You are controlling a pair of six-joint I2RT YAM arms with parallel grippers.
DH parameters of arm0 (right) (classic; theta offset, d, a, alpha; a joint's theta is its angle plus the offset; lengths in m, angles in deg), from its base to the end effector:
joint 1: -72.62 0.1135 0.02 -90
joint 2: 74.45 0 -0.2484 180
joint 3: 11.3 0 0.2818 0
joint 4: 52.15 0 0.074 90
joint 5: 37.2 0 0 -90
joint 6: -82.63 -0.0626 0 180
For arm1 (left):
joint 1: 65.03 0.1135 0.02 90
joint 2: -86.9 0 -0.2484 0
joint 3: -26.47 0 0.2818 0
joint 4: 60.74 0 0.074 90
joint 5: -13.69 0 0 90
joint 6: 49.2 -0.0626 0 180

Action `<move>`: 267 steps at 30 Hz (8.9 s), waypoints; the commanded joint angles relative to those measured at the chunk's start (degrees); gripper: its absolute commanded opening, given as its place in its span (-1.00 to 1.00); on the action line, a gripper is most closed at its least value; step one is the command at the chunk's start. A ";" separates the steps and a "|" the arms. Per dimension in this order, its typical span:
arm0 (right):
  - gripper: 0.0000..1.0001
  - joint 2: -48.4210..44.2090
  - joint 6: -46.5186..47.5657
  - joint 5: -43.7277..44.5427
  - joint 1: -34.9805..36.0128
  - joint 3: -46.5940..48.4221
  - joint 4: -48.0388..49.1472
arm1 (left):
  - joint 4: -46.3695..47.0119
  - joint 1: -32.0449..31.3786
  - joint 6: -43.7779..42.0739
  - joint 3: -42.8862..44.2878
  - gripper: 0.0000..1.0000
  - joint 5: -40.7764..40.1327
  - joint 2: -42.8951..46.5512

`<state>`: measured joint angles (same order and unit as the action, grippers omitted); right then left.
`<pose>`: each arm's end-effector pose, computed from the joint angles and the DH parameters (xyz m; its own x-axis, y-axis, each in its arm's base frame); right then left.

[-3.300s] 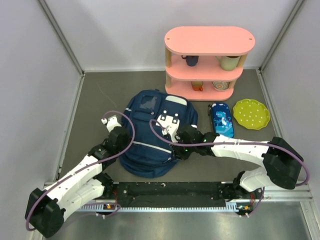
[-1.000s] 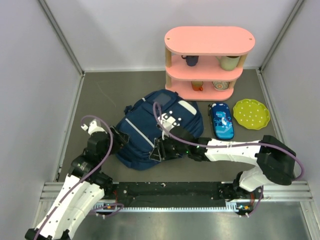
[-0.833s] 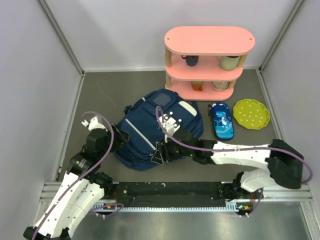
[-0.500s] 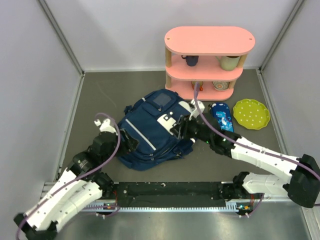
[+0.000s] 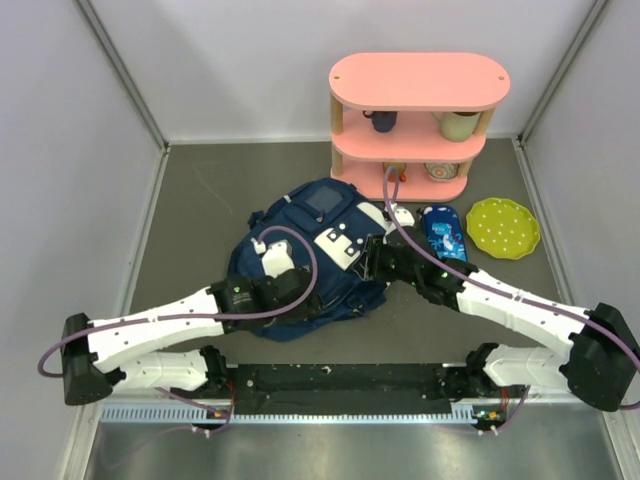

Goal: Pack the student bag
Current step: Unzip the student bag at the center of the board.

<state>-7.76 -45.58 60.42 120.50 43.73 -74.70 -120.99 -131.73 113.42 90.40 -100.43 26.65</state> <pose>0.2142 0.2245 0.2082 -0.7055 0.1338 -0.6959 -0.2866 0.8442 0.4529 0.1225 -0.2197 0.2378 -0.8136 -0.3129 -0.4900 -0.0912 0.9011 -0.4239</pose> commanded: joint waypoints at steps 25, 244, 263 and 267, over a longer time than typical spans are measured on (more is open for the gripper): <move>-0.17 -5.79 -0.46 -3.04 0.20 -0.46 1.30 | -6.70 -3.70 15.27 3.91 -0.02 2.94 -13.93; 0.32 0.71 -50.64 23.76 11.54 -21.74 37.06 | 26.52 -12.04 -25.77 -9.37 -1.00 -5.94 4.80; -0.74 11.61 -68.91 28.41 9.25 -17.52 29.86 | 30.03 -17.50 -31.49 -6.64 -1.00 -4.44 3.82; -1.00 10.48 -67.61 30.61 9.25 -17.87 30.13 | 29.25 -17.50 -30.96 -6.72 -1.00 -5.32 3.91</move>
<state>1.82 -114.04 72.51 133.94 23.69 -42.75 -100.82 -145.72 81.03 79.21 -113.70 28.99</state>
